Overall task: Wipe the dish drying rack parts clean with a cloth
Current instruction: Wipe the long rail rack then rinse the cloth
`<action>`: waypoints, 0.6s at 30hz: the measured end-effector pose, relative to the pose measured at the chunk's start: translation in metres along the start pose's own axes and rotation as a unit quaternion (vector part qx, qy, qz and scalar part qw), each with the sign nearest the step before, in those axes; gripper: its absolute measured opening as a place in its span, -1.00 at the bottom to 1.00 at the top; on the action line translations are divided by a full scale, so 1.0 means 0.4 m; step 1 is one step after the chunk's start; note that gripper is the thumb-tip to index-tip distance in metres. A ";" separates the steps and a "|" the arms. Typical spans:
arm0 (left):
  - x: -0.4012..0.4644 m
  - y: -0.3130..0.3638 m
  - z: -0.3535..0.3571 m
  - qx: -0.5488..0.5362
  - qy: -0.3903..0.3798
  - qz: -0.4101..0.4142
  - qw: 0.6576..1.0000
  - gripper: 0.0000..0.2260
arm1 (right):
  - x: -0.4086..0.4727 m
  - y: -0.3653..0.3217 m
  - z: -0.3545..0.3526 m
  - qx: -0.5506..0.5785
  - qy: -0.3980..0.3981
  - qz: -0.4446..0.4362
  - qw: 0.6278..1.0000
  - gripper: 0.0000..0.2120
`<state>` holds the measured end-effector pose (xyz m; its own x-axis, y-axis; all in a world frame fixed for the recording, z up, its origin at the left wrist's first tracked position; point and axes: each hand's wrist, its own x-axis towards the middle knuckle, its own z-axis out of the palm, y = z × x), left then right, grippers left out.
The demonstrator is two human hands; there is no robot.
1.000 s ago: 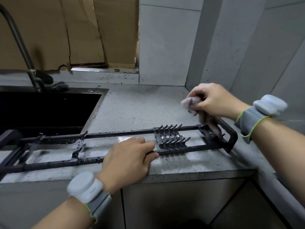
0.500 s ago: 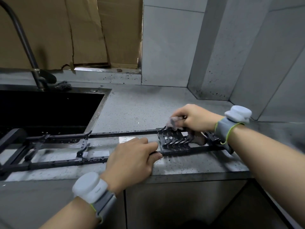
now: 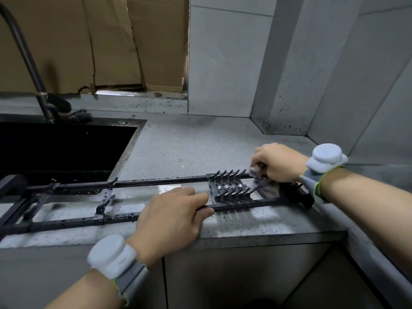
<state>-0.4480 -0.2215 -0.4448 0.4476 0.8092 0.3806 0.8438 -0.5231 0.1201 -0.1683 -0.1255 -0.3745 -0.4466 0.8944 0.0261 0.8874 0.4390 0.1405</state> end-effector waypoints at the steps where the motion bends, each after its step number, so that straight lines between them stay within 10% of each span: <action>1: 0.000 0.003 -0.004 0.001 -0.005 -0.006 1.000 -0.71 | 0.001 0.007 -0.014 -0.040 -0.017 0.011 0.999 -0.73; 7: 0.001 0.011 -0.017 0.009 -0.021 -0.029 0.999 -0.70 | 0.002 -0.053 0.006 0.085 0.045 0.021 0.995 -0.86; 12: 0.002 0.015 -0.019 0.010 -0.030 -0.039 0.999 -0.70 | -0.021 -0.030 -0.018 -0.021 0.011 0.080 0.996 -0.79; 18: 0.002 0.014 -0.020 0.008 -0.021 -0.042 0.999 -0.69 | -0.136 -0.023 -0.129 0.182 0.283 0.171 0.926 -0.72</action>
<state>-0.4453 -0.2260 -0.4366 0.3872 0.8606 0.3308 0.8830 -0.4494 0.1356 -0.1580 -0.1825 -0.3263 -0.0299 0.8430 0.5370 0.9215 0.2314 -0.3120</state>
